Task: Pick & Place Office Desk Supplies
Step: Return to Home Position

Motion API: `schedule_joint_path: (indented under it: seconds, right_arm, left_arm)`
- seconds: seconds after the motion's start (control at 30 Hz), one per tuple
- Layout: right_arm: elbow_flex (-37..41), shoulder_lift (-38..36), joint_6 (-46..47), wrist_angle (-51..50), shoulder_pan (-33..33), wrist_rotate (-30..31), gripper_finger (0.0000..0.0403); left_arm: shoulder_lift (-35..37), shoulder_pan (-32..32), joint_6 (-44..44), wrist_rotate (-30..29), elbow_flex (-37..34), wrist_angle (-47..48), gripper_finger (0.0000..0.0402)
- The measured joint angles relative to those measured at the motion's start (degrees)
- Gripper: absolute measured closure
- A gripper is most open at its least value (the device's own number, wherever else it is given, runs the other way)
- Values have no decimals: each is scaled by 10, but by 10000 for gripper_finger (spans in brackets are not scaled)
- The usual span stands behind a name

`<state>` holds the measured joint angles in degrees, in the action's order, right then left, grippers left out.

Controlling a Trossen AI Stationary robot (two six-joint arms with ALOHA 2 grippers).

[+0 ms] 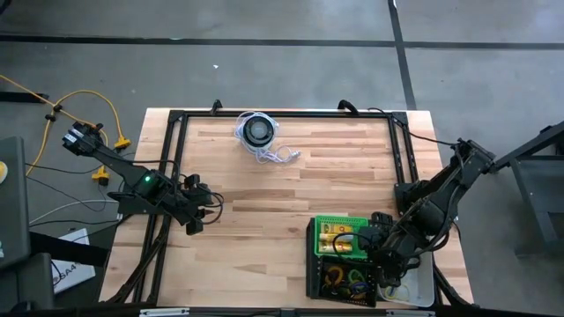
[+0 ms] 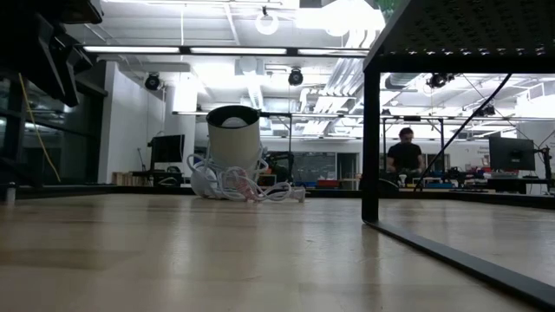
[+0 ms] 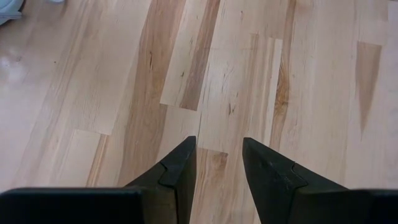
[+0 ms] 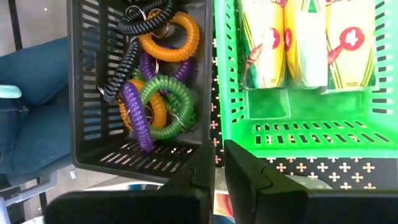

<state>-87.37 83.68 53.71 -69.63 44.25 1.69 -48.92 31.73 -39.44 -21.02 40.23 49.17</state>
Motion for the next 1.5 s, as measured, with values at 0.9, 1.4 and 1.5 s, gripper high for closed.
schedule_joint_path:
  seconds: [0.9,1.4,1.5]
  right_arm:
    - [0,-9,-75,79,-118,107,379]
    - [0,-16,-259,111,-341,94,379]
    - [0,-24,-289,121,-369,105,379]
  left_arm:
    - [0,0,0,0,0,0,277]
    - [0,0,0,0,0,0,277]
    - [0,0,0,0,0,0,277]
